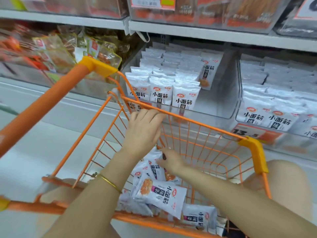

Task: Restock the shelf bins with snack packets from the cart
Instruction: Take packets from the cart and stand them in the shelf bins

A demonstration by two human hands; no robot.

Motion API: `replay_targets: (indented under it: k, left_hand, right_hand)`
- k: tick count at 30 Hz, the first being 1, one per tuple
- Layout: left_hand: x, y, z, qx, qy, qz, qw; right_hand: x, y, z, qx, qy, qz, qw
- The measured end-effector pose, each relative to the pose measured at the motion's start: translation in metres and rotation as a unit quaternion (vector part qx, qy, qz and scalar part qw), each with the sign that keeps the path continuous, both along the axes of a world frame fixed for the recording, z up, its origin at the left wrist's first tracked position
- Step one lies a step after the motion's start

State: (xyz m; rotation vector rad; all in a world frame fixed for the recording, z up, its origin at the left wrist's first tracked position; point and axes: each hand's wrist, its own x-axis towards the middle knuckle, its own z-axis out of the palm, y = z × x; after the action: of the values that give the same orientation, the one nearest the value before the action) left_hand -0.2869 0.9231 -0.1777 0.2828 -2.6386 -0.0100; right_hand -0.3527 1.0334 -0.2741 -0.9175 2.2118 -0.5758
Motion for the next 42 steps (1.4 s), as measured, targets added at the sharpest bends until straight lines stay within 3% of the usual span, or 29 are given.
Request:
replay_targets:
  k: [3,8,11,13,15,18,21,23,26,28,32,37,42]
  left_hand:
    - [0.002,-0.004,-0.006,0.041,-0.027,-0.021,0.999]
    - [-0.001,0.003,-0.001,0.225,-0.071,-0.058,0.97]
    - [-0.011,0.012,0.015,0.327,-0.028,-0.085,0.941]
    - [-0.025,0.021,0.034,0.359,0.001,-0.094,0.929]
    - [-0.042,0.031,0.056,0.365,0.04,-0.103,0.924]
    - [-0.068,0.042,0.083,0.358,0.099,-0.11,0.922]
    - [-0.09,0.041,0.09,0.314,0.168,-0.075,0.931]
    - [-0.102,0.033,0.082,0.239,0.138,-0.047,0.96]
    - [-0.113,0.022,0.058,0.102,0.014,-0.023,0.994]
    - [-0.115,0.02,0.041,0.052,-0.038,-0.011,0.998]
    - [-0.113,0.018,0.02,-0.002,-0.058,-0.008,0.998]
    - [-0.112,0.013,0.012,-0.03,-0.047,-0.016,0.998]
    - [-0.114,0.013,0.01,-0.038,-0.035,-0.017,0.999]
  right_hand:
    - [0.003,0.002,0.013,-0.058,0.022,-0.007,0.998]
    - [-0.019,0.03,0.096,-0.166,0.122,0.014,0.978]
    - [-0.031,0.053,0.131,-0.24,0.048,-0.075,0.967]
    - [-0.034,0.066,0.144,-0.286,-0.033,-0.154,0.945]
    - [-0.036,0.075,0.15,-0.279,-0.044,-0.175,0.943]
    - [-0.044,0.077,0.16,-0.278,0.041,-0.207,0.937]
    - [-0.069,0.064,0.175,-0.352,0.094,-0.29,0.885]
    - [-0.095,0.048,0.178,-0.339,0.185,-0.33,0.861]
    - [-0.132,0.016,0.163,-0.28,0.247,-0.375,0.848]
    - [-0.15,-0.005,0.151,-0.25,0.238,-0.397,0.85]
    - [-0.181,-0.036,0.128,-0.22,0.17,-0.466,0.84]
    - [-0.202,-0.053,0.098,-0.235,0.109,-0.494,0.83]
    - [-0.21,-0.053,0.096,-0.164,0.1,-0.494,0.848]
